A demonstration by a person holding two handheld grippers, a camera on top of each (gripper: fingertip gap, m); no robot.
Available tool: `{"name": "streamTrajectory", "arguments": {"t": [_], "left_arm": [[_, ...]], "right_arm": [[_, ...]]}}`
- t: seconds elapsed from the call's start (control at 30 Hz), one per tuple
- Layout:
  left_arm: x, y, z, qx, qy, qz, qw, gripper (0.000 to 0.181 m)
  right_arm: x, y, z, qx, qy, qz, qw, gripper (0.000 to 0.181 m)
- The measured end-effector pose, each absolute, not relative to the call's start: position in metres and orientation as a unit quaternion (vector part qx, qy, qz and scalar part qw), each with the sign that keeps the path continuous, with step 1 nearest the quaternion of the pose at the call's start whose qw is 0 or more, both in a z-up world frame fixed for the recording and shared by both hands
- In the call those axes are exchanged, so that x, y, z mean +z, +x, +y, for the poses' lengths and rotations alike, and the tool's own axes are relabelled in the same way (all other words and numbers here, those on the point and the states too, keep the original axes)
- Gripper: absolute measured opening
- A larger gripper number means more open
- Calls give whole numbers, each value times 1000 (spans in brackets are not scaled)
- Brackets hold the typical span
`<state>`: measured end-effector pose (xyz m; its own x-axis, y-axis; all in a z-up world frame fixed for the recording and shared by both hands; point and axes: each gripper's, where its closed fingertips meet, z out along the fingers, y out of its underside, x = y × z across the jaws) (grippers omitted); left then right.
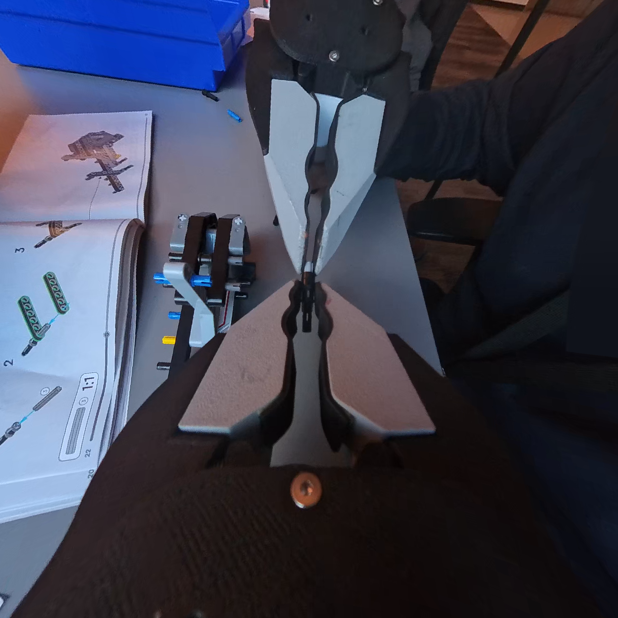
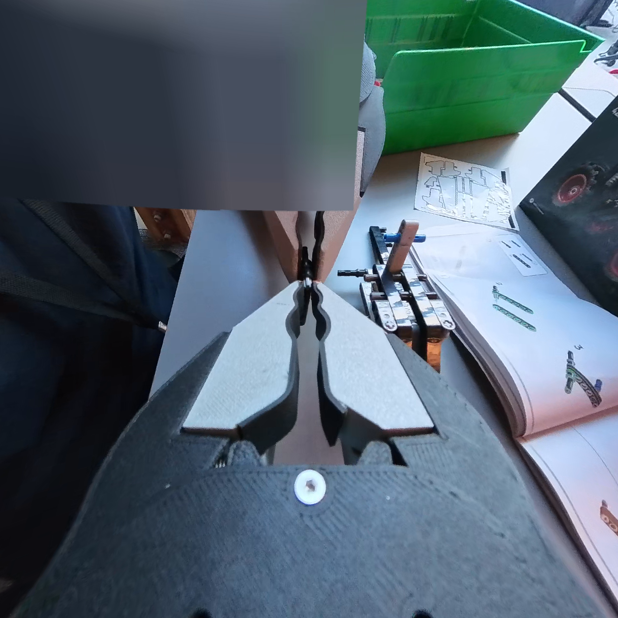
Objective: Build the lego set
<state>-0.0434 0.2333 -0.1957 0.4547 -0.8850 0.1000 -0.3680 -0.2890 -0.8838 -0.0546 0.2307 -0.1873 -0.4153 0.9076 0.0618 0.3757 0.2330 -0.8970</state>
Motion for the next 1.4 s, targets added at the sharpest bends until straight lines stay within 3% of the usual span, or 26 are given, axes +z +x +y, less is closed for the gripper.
{"name": "streamTrajectory", "arguments": {"t": [0.17, 0.23, 0.4, 0.63, 0.9, 1.0, 1.1, 1.4], "left_arm": [[-202, -44, 234, -286, -749, 431, 413, 6], [-205, -44, 234, -281, -751, 434, 411, 6], [-203, -45, 234, -284, -750, 432, 414, 6], [-201, -41, 232, -289, -745, 434, 417, 6], [-205, -43, 237, -283, -754, 424, 414, 6], [-206, -44, 238, -286, -758, 418, 411, 6], [-206, -45, 239, -292, -759, 413, 409, 6], [-206, -44, 238, -301, -758, 413, 407, 6]], "right_arm": [[-191, -54, 232, 436, -457, -719, 289, 4], [-187, -52, 238, 429, -461, -714, 306, 13], [-174, -14, 269, 382, -499, -696, 347, 13], [-214, 70, 318, 260, -603, -702, 276, 18], [-232, 42, 308, 284, -591, -709, 260, 21], [-243, 39, 308, 281, -590, -717, 243, 19], [-247, 37, 307, 287, -586, -718, 241, 4], [-246, 28, 298, 323, -572, -716, 236, 4]]}}
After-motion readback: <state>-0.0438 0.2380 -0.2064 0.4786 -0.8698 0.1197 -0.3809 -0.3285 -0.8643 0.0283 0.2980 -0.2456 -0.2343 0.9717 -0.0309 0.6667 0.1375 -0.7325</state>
